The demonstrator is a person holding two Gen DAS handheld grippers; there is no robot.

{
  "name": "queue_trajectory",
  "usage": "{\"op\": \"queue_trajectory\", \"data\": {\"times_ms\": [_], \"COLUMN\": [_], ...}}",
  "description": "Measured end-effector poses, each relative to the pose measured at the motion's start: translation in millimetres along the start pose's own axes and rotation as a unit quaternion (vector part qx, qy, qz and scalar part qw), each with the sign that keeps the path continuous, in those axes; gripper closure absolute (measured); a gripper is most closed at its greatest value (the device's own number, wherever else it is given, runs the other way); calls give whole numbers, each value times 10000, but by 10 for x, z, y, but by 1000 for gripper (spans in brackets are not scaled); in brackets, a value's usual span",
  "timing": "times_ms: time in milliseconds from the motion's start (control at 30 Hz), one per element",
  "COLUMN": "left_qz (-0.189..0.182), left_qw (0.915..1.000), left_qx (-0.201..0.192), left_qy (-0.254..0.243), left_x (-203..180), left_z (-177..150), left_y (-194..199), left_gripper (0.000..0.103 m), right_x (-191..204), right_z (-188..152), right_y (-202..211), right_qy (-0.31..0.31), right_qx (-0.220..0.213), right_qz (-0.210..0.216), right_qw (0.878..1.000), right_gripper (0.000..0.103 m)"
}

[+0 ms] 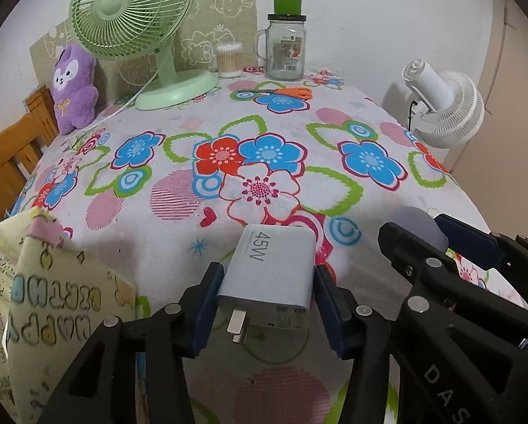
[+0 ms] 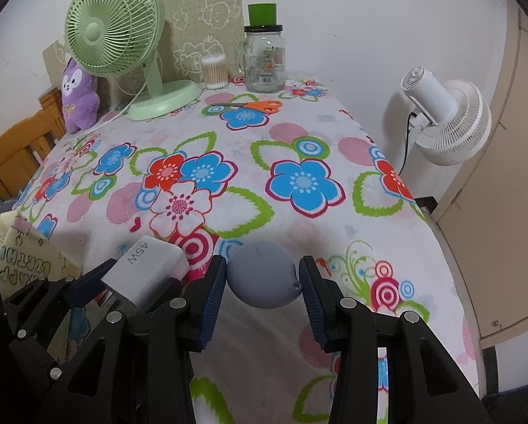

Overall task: Organize rigid objects
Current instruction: 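Lift the charger with the left gripper while the right gripper lifts the grey pebble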

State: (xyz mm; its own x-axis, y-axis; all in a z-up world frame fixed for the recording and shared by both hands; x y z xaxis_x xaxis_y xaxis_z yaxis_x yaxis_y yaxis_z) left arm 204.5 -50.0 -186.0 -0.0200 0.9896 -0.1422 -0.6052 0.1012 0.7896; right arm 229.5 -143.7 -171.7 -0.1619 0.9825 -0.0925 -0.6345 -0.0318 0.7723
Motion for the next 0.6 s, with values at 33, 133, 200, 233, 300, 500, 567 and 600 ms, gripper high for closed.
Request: {"op": "queue_trajectory", "data": {"times_ms": [33, 133, 200, 233, 300, 500, 567, 600], "left_qz": [-1, -7, -12, -36, -105, -134, -128, -135], "left_qw": [10000, 10000, 9999, 9999, 9999, 9999, 9998, 9998], "left_qx": [-9, -48, -68, -56, -22, -46, -61, -62], "left_qy": [-12, -76, -90, -81, -45, -76, -104, -110], "left_x": [-9, -46, -63, -72, -87, -127, -143, -149], "left_z": [-12, -35, -47, -57, -79, -139, -157, -165], "left_y": [15, 82, 120, 136, 159, 264, 302, 321], "left_gripper": [50, 52, 52, 52, 53, 53, 53, 53], "right_x": [-3, -15, -24, -29, -37, -66, -71, -75], "right_z": [-22, -76, -96, -103, -109, -160, -172, -180], "right_y": [15, 74, 113, 140, 193, 301, 332, 359], "right_qy": [-16, -75, -105, -113, -110, -140, -153, -158], "right_qx": [-1, -2, -9, -25, -66, -109, -114, -128], "right_qz": [2, 33, 39, 37, 17, 3, 6, 6], "right_qw": [10000, 10000, 9999, 9999, 9999, 9998, 9998, 9998], "right_gripper": [56, 56, 56, 56, 56, 56, 56, 56]}}
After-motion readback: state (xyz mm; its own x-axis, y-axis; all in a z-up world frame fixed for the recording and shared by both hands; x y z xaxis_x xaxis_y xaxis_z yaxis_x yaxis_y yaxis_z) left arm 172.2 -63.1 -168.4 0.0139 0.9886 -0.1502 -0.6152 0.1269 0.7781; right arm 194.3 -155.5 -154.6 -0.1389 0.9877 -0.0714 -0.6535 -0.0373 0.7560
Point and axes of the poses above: each gripper's, at about its wrist camera, not at the fingertips, and y roughly against the way its jaws point, x to its left, z to its top, the point moved 8 cm from there along -y, roughly the way its jaws point, and after that the axes turned 11 degrees about -z, right-handed, at the moved point
